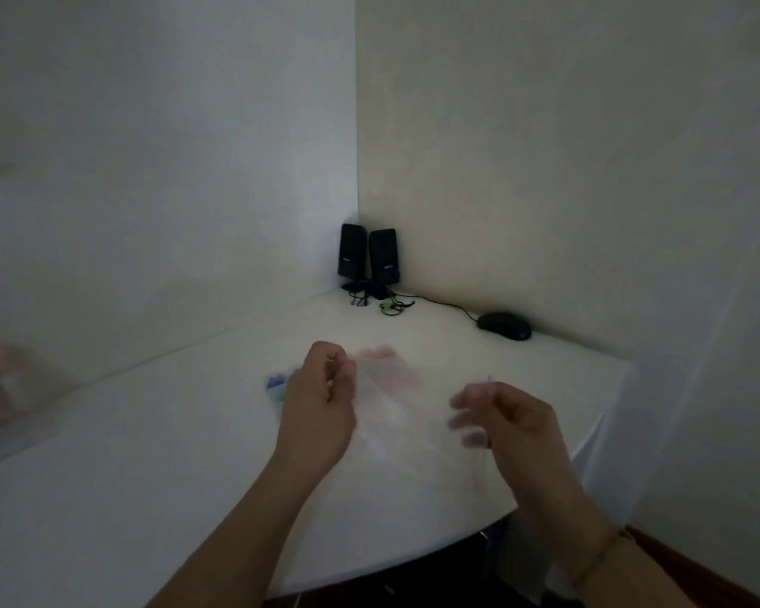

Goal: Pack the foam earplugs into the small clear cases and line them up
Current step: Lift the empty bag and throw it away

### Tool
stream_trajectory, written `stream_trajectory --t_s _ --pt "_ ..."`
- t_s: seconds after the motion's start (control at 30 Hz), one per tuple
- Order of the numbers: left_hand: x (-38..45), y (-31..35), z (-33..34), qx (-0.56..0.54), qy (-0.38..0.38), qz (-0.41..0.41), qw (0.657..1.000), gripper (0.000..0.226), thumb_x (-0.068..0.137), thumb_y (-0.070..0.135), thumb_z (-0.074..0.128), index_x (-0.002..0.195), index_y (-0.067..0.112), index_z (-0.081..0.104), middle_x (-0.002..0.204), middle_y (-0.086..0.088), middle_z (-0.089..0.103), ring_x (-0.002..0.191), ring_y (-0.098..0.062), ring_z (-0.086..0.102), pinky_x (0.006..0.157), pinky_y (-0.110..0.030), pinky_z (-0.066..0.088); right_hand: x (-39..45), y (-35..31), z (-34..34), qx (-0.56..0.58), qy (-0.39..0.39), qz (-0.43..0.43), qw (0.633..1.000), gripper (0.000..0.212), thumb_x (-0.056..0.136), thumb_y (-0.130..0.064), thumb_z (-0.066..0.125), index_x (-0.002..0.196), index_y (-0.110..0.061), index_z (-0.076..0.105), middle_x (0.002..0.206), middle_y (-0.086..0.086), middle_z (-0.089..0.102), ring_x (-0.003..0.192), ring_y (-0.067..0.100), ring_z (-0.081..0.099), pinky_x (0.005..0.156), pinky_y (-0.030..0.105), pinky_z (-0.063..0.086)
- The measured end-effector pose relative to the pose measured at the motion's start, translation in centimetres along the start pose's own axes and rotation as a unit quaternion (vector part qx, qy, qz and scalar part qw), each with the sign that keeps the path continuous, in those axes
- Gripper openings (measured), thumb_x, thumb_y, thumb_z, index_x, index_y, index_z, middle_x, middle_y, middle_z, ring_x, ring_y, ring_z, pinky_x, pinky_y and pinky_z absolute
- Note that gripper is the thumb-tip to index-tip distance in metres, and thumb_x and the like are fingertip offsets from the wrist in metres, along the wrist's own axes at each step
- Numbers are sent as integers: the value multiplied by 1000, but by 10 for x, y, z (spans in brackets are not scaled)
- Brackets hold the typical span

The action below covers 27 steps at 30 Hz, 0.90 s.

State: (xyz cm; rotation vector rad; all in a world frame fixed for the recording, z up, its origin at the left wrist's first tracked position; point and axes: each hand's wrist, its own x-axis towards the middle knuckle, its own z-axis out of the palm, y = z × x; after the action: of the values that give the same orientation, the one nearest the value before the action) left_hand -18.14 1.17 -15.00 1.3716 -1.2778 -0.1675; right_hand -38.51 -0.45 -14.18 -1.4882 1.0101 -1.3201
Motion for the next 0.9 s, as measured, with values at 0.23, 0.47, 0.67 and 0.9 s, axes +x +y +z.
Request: stream_trajectory --t_s 0.23,0.47,0.67,0.9 --pt "-20 29 82 -28 35 -17 999 25 95 54 31 102 33 40 69 2 62 54 -21 59 55 -41 50 -5 4 -53 37 107 -28 993 21 95 -21 56 83 -9 68 76 4 71 57 23 67 45 32 53" --pt "-45 63 137 -104 3 -17 994 25 93 28 60 115 28 49 59 2 60 51 -6 53 54 -13 41 7 16 -137 -23 137 -26 990 17 92 -5 61 86 -19 69 75 1 71 57 13 64 48 25 53" --pt "-55 81 164 4 -165 99 981 72 78 53 68 139 35 35 131 20 50 118 3 48 94 -17 39 19 -1 -204 -212 -52 -81 973 28 93 2 52 90 -20 68 82 -5 69 65 14 65 52 25 53" --pt "-68 105 216 -173 -334 -25 926 13 87 4 66 74 8 68 59 1 67 57 -11 63 64 -21 50 31 -12 -264 -312 -26 -91 945 14 90 -16 65 90 -28 73 68 -10 72 57 7 63 59 18 51"
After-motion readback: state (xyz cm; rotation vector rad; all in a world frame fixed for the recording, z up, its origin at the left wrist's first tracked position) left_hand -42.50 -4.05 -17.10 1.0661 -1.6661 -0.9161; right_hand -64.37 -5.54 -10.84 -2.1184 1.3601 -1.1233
